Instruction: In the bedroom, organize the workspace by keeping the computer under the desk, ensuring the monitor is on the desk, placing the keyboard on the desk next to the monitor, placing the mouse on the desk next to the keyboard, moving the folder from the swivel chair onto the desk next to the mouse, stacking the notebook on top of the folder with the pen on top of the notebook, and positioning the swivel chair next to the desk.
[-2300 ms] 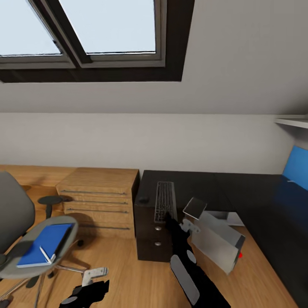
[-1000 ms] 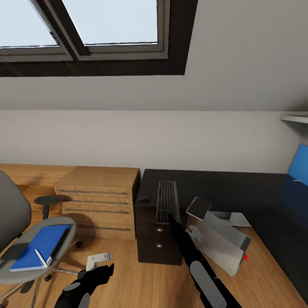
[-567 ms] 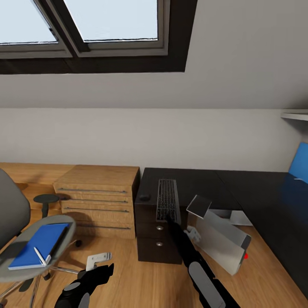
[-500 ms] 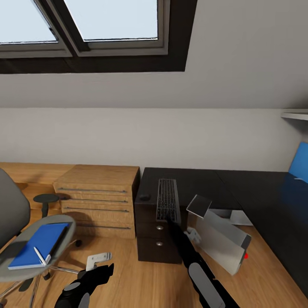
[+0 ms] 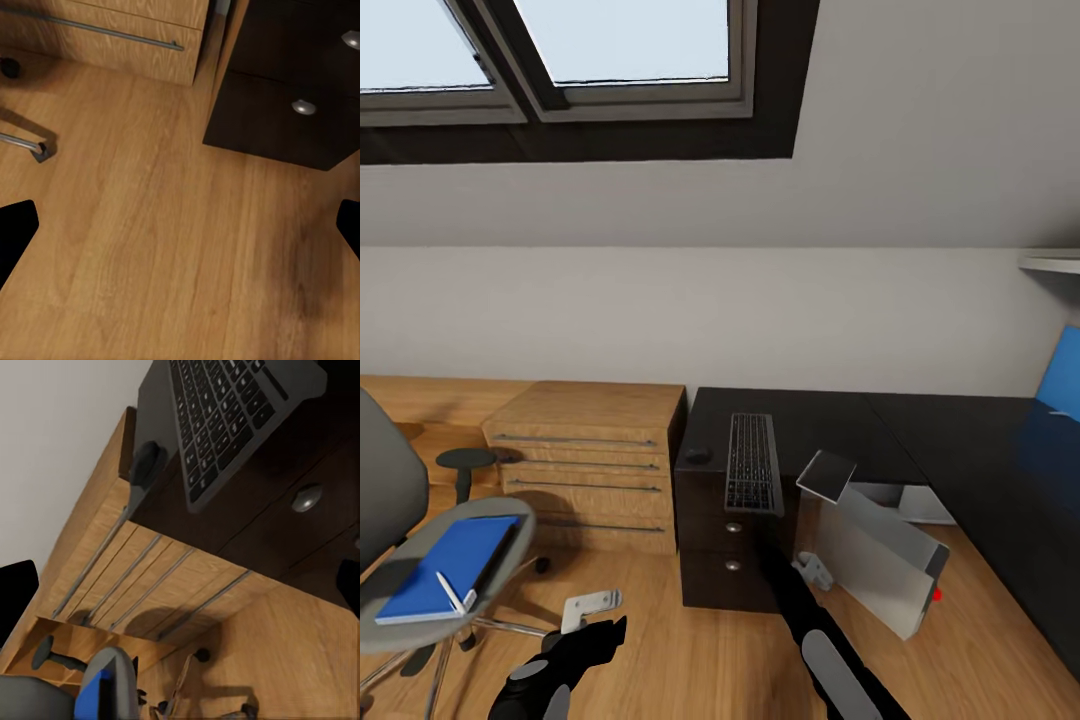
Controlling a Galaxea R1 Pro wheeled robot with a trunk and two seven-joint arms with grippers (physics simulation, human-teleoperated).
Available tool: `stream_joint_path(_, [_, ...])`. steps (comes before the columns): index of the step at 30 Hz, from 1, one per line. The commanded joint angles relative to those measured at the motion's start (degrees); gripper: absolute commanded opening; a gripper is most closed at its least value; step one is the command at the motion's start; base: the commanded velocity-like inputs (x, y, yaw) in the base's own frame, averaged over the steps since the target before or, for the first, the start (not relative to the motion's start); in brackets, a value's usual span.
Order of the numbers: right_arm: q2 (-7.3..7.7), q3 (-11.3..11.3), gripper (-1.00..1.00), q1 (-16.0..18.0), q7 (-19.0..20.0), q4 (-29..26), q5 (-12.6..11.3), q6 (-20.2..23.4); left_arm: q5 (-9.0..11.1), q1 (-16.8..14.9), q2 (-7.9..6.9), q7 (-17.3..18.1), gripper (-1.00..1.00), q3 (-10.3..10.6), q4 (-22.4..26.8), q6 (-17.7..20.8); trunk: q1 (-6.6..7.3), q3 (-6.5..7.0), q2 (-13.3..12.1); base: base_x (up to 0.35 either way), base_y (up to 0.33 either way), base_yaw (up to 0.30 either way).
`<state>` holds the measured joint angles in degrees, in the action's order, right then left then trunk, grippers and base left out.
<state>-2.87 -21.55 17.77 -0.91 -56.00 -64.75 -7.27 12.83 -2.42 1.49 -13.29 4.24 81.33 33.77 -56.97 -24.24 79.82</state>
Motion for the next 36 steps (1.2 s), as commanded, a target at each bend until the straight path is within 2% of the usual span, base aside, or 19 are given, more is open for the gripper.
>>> stream_joint_path(1, [0.04, -0.2, 1.00, 0.1, 0.4, 0.3, -0.7, -0.4, 0.6, 0.0, -0.02, -0.5, 1.00, 0.1, 0.1, 0.2, -0.23, -0.25, 0.5, 0.000, 0.000, 0.000])
stream_joint_path(4, [0.05, -0.1, 1.00, 0.1, 3.9, 1.8, -0.9, -0.3, 0.6, -0.1, 0.00, -0.5, 1.00, 0.1, 0.1, 0.2, -0.88, -0.79, 1.7, 0.000, 0.000, 0.000])
stream_joint_path(5, [0.09, 0.1, 1.00, 0.1, 6.3, 2.8, -1.0, -0.2, 0.6, 0.0, 0.00, -0.5, 1.00, 0.1, 0.1, 0.2, -1.10, -0.97, 2.1, 0.000, 0.000, 0.000])
stream_joint_path(9, [0.09, 0.4, 1.00, 0.4, 12.2, 6.0, -0.9, -0.3, 0.6, 0.0, 0.01, -0.5, 1.00, 0.1, 0.1, 0.2, -1.98, -1.69, 3.7, 0.000, 0.000, 0.000])
stream_joint_path(10, [0.08, 0.5, 1.00, 0.7, 15.1, 8.9, -0.9, -0.5, 0.6, 0.0, 0.01, -0.5, 1.00, 0.1, 0.1, 0.2, -2.20, -1.87, 4.1, 0.000, 0.000, 0.000])
stream_joint_path(12, [0.07, 0.6, 1.00, 1.6, 17.7, 12.6, -0.9, -0.5, 0.6, 0.0, 0.01, -0.5, 1.00, 0.1, 0.1, 0.2, -2.64, -2.22, 4.9, 0.000, 0.000, 0.000])
stream_joint_path(14, [0.07, 0.7, 1.00, 3.3, 19.9, 16.7, -0.9, -0.6, 0.6, 0.0, 0.01, -0.5, 1.00, 0.1, 0.1, 0.2, -3.08, -2.58, 5.7, 0.000, 0.000, 0.000])
stream_joint_path(16, [0.02, 0.7, 1.00, 6.6, 23.0, 22.5, -1.0, -0.6, 0.6, 0.0, 0.01, -0.5, 1.00, 0.1, 0.1, 0.2, -3.52, -2.94, 6.5, 0.000, 0.000, 0.000])
stream_joint_path(19, [0.01, 0.8, 1.00, 11.7, 29.4, 30.1, -1.2, -0.4, 0.6, 0.0, 0.01, -0.5, 1.00, 0.1, 0.0, 0.2, -4.18, -3.48, 7.7, 0.000, 0.000, 0.000])
stream_joint_path(26, [0.06, 0.9, 1.00, 12.6, 30.6, 29.9, -1.1, -0.5, 0.6, 0.0, 0.01, -0.6, 1.00, 0.1, 0.0, 0.2, -5.72, -4.74, 10.5, 0.000, 0.000, 0.000])
stream_joint_path(28, [0.08, 1.0, 1.00, 12.6, 30.3, 27.7, -1.3, -0.3, 0.6, 0.0, 0.01, -0.6, 1.00, 0.1, 0.0, 0.2, -6.16, -5.10, 11.3, 0.000, 0.000, 0.000])
stream_joint_path(29, [0.10, 1.2, 1.00, 12.6, 30.1, 23.1, -3.8, 0.1, 0.6, 0.0, 0.01, -0.6, 1.00, 0.1, 0.0, 0.2, -6.38, -5.28, 11.7, 0.000, 0.000, 0.000])
stream_joint_path(30, [0.18, 1.3, 1.00, 12.6, 30.2, 22.4, -6.9, 1.1, 0.6, 0.0, 0.01, -0.6, 1.00, 0.1, 0.0, 0.2, -6.59, -5.46, 12.1, 0.000, 0.000, 0.000])
stream_joint_path(31, [0.21, 1.4, 1.00, 12.6, 30.2, 22.2, -8.6, 1.9, 0.6, 0.0, 0.01, -0.6, 1.00, 0.1, 0.0, 0.2, -6.81, -5.64, 12.5, 0.000, 0.000, 0.000])
stream_joint_path(33, [0.25, 1.6, 1.00, 12.6, 30.2, 21.7, -15.0, 6.4, 0.6, 0.0, 0.01, -0.6, 1.00, 0.1, 0.1, 0.2, -7.25, -5.99, 13.3, 0.000, 0.000, 0.000])
stream_joint_path(34, [0.27, 1.7, 1.00, 12.6, 30.1, 21.7, -19.2, 9.8, 0.6, 0.0, 0.01, -0.6, 1.00, 0.1, 0.1, 0.2, -7.47, -6.17, 13.7, 0.000, 0.000, 0.000])
stream_joint_path(36, [0.30, 1.7, 1.00, 12.6, 30.1, 21.7, -22.4, 11.9, 0.6, 0.0, 0.01, -0.6, 1.00, 0.1, 0.1, 0.2, -7.91, -6.53, 14.5, 0.000, 0.000, 0.000])
